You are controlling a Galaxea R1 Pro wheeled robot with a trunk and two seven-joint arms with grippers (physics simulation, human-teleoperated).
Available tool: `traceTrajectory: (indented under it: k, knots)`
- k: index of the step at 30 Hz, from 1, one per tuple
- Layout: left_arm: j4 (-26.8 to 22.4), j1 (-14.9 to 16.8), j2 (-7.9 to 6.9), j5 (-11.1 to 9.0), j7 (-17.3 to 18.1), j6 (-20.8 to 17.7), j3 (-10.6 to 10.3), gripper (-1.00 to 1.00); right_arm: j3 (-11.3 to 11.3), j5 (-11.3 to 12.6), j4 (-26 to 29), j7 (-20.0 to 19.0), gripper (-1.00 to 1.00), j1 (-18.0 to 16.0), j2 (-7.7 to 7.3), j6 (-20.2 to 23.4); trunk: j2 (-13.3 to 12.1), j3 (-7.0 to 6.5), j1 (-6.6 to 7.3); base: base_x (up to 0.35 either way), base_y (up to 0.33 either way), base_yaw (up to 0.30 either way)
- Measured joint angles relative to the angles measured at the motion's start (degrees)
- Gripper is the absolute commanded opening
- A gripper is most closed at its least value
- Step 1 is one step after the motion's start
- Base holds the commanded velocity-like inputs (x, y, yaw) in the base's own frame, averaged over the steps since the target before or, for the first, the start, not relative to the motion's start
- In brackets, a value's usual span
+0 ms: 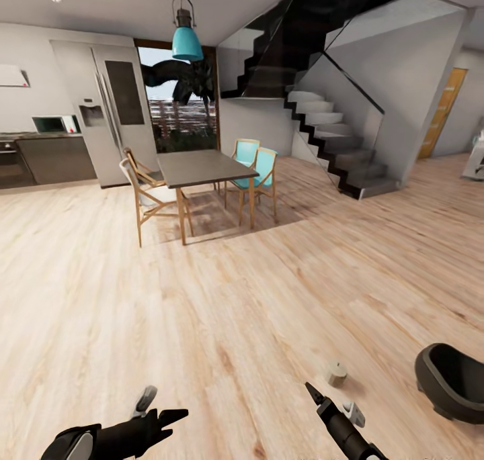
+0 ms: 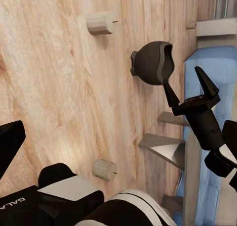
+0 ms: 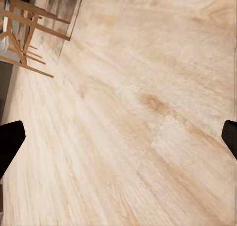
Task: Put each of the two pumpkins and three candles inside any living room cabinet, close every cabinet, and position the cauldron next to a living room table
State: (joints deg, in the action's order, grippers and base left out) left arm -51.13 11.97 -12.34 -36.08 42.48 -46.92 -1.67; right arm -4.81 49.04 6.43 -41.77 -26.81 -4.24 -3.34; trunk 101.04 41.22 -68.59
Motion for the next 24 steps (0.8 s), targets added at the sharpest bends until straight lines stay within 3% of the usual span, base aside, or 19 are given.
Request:
traceTrajectory:
  k: [24]
  knots:
    - [0.0,0.0,0.08,0.1,-0.1,0.0,0.0,1.0,0.0,0.0,0.0,0.0,1.0,0.0,0.02,0.0,0.0,-1.15,0.0,0.0,0.0,-0.269]
